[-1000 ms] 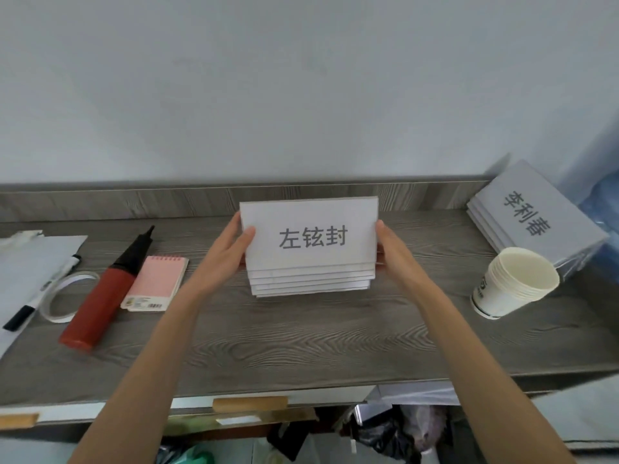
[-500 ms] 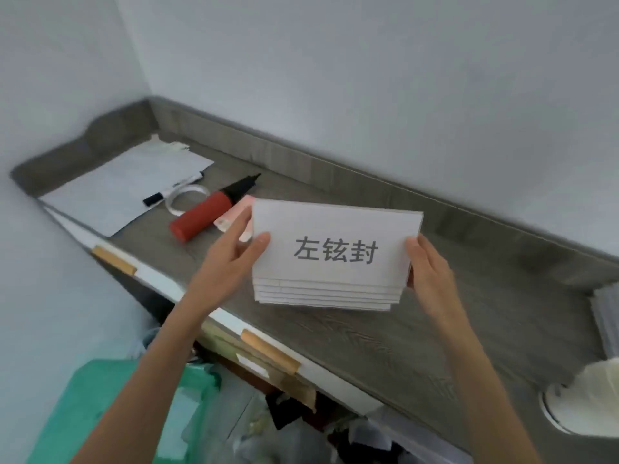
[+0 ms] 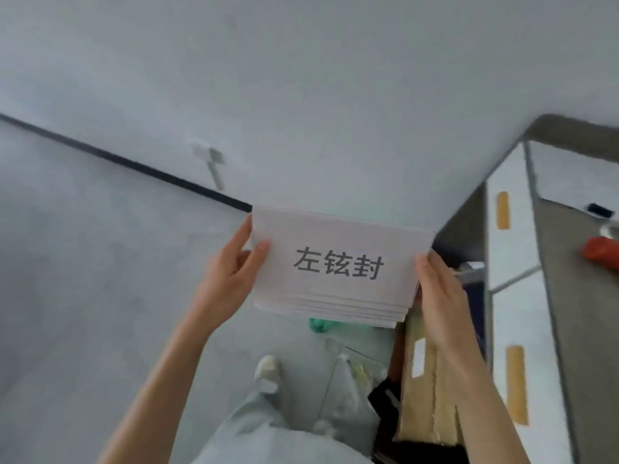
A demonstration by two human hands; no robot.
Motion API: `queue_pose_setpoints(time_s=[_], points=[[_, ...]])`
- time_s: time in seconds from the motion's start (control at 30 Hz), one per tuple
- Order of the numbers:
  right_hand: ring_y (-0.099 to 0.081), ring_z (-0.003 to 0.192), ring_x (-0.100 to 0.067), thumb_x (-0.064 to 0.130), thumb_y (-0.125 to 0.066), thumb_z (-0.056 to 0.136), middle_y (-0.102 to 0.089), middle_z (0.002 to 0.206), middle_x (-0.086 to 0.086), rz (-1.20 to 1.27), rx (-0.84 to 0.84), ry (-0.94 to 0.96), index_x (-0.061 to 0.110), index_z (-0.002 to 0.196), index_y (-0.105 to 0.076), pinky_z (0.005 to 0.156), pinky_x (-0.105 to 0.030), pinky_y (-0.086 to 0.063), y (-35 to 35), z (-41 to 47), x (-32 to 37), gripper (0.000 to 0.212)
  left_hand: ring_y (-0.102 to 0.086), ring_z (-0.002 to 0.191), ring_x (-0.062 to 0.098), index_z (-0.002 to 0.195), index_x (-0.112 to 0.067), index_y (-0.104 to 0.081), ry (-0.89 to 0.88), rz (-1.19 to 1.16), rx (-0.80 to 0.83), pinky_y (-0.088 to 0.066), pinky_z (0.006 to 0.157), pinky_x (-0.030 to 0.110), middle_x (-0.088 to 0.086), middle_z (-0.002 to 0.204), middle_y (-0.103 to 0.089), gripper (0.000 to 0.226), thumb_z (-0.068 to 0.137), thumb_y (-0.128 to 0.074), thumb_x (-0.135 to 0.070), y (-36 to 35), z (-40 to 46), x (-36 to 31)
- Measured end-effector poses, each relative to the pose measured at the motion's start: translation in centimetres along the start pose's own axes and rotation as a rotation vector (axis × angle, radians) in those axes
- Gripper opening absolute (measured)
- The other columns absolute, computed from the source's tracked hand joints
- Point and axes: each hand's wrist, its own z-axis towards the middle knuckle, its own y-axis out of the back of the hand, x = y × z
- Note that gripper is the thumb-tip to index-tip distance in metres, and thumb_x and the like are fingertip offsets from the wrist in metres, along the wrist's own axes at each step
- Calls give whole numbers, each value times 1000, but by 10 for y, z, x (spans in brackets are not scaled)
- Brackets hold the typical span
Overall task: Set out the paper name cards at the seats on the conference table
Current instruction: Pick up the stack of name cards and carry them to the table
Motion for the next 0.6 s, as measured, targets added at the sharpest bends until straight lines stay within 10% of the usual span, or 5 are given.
queue_pose_setpoints(time_s=[0.33,0.6], points=[[-62,98,-12,45,-46,89,-67,106,5,-82,665,143,27,112,-61,95,-46,-49,-293,26,62,33,-67,87,15,137,-29,-37,277,-98,-745,-54,84,38,-15,84,-71,57,84,-51,-45,206,-89,107],[-58,90,1,41,-39,93,-64,102,10,-110,914,171,23,111,-59,80,-15,-45,-490,42,115,33,-67,81,11,137,-31,-36,364,-92,-951,-53,71,37,-19,83,-72,60,81,-45,-51,346,-73,153]])
